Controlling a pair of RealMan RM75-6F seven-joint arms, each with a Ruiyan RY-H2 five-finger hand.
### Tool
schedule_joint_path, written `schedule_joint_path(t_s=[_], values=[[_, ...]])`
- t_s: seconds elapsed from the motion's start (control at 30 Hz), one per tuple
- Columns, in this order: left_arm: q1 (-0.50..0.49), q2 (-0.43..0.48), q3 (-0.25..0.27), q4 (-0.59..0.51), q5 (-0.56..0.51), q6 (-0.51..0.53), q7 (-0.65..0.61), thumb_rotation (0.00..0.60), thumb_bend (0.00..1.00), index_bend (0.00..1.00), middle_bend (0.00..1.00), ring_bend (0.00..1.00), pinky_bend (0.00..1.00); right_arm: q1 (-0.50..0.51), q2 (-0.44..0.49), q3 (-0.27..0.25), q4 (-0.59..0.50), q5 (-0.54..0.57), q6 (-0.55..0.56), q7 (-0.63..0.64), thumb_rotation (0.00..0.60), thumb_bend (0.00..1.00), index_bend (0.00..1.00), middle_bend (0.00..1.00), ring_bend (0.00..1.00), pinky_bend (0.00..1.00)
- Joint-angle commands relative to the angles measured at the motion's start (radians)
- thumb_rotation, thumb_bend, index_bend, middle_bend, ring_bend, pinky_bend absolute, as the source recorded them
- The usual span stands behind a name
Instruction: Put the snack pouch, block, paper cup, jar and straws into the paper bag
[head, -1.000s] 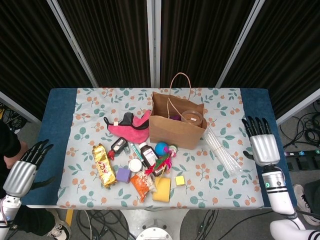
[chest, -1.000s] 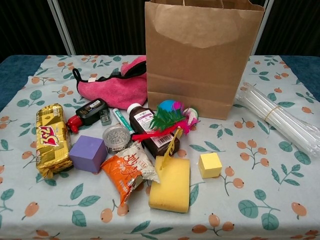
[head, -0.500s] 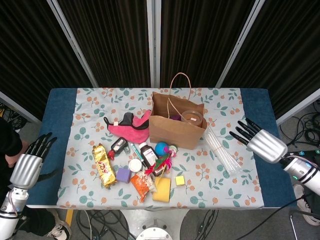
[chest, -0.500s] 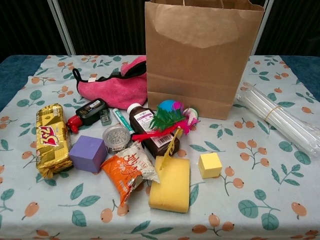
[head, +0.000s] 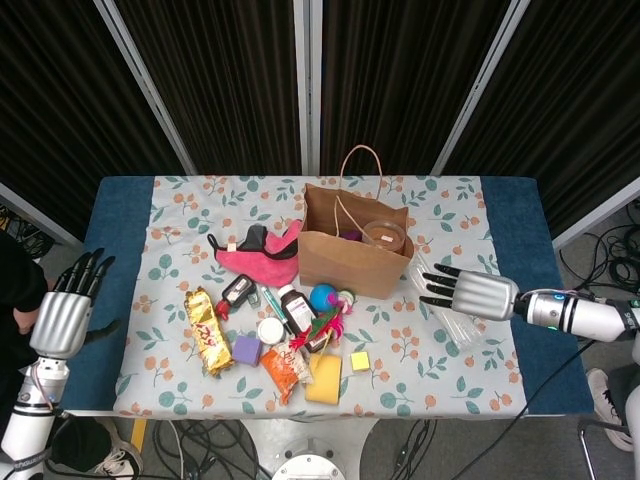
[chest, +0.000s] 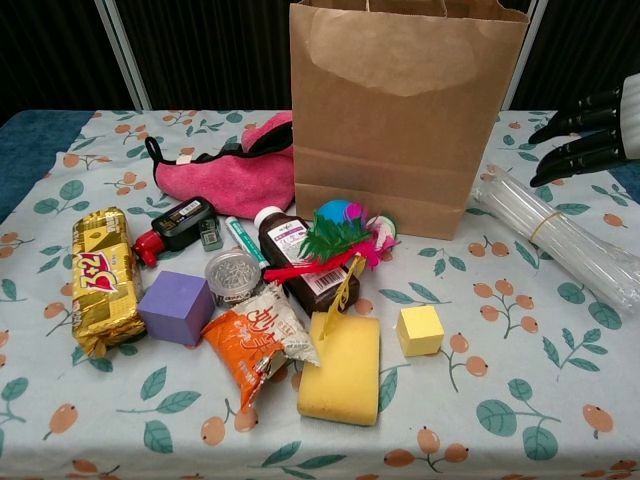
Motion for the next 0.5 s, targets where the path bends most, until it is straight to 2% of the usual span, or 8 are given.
schedule_joint_path(t_s=[0.03,0.23,0.5], values=[[-0.001,-0.004,-0.004,0.012,-0.009,-0.003,0.000,0.600,0.03,0.12,0.13,0.08,0.21,0.009,-0.052,-0.035,0.075,-0.002,0.021,0.041,0.600,0.00,0.09,0.17,0.00,0.14],[-0.001,-0.014,-0.002,0.039,-0.015,-0.008,-0.003,0.600,0.03,0.12,0.14,0.08,0.21,0.003,-0.105,-0.075,0.166,0.010,0.035,0.095,0.600,0.00,0.12,0.18,0.00,0.14],[-0.008,-0.025,-0.004,0.059,-0.015,-0.008,0.005,0.600,0.03,0.12,0.14,0.08,0.21,0.004,-0.170,-0.106,0.229,0.034,0.041,0.133,0.600,0.00,0.14,0.18,0.00,0.14]])
